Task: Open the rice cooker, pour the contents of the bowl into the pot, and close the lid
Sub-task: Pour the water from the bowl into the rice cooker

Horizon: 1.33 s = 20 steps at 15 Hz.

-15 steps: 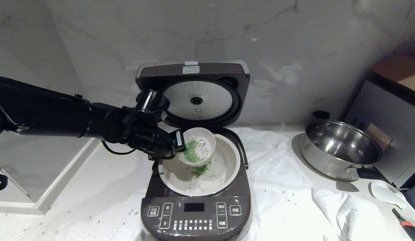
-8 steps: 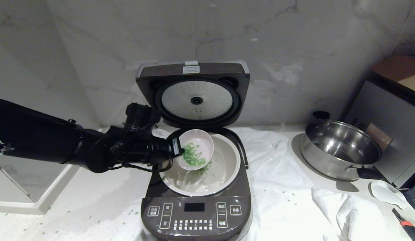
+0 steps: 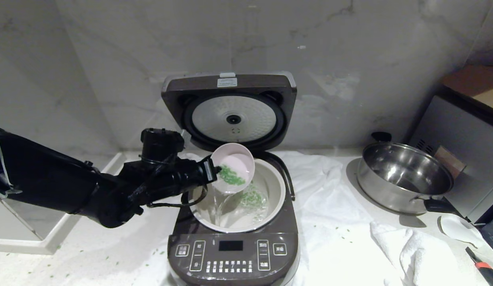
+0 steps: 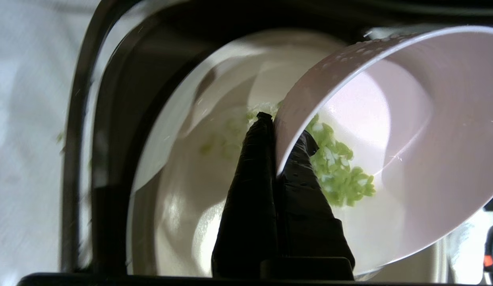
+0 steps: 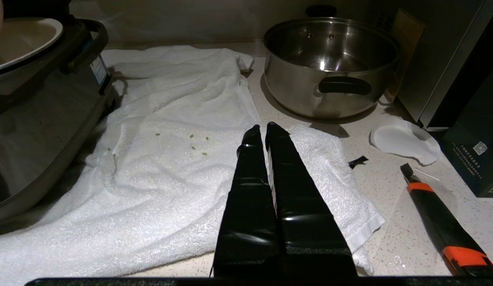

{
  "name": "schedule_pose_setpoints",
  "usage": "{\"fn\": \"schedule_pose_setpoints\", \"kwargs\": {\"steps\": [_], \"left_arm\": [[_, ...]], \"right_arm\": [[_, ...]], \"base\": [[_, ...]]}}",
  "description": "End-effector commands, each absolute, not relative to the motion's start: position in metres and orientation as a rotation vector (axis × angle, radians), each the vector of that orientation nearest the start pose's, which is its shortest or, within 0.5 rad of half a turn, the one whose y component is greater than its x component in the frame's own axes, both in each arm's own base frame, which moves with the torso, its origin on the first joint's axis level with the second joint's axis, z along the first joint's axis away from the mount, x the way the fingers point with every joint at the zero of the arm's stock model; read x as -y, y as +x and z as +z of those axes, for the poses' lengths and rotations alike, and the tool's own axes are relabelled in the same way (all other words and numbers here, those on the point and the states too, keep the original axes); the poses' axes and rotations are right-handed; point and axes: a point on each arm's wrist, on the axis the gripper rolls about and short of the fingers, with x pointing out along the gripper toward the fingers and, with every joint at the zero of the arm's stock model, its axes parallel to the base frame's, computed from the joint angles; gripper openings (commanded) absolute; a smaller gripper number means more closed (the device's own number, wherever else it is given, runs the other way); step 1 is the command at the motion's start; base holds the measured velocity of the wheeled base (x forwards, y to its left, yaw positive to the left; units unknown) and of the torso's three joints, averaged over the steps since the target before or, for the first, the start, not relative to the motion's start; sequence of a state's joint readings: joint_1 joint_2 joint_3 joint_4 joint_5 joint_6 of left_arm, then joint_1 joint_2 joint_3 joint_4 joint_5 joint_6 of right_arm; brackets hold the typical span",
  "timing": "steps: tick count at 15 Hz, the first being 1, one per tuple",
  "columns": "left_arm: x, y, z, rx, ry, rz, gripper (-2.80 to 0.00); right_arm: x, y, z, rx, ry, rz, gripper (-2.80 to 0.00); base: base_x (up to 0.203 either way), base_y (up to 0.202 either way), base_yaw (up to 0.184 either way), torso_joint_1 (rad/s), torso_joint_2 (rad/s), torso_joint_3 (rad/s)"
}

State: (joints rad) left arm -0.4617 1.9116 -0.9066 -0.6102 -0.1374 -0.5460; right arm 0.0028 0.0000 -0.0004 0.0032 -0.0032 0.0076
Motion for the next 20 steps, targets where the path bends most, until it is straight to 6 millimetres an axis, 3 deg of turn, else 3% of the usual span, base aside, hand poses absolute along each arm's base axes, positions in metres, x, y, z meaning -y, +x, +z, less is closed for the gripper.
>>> {"fn": "schedule_pose_setpoints", "kwargs": {"steps": [1, 12, 20], "left_arm": [[0.161, 0.314, 0.127, -0.454, -0.479, -0.503, -2.8], [0.179, 0.317, 0.088, -0.176, -0.525, -0.612, -2.8], [0.168, 0.316, 0.068, -0.122, -0.411, -0.482, -2.8]], "right_arm": [[0.0, -0.023, 0.075, -0.003, 0.008, 0.0, -2.8], [0.0, -0.023, 0.076, -0.002, 0.008, 0.001, -2.8], [0.0, -0.023, 0.076, -0.002, 0.008, 0.0, -2.8]], "base": [[0.0, 0.0, 0.0, 0.0, 0.0, 0.0], [0.0, 0.0, 0.0, 0.0, 0.0, 0.0], [0.0, 0.0, 0.0, 0.0, 0.0, 0.0]]}}
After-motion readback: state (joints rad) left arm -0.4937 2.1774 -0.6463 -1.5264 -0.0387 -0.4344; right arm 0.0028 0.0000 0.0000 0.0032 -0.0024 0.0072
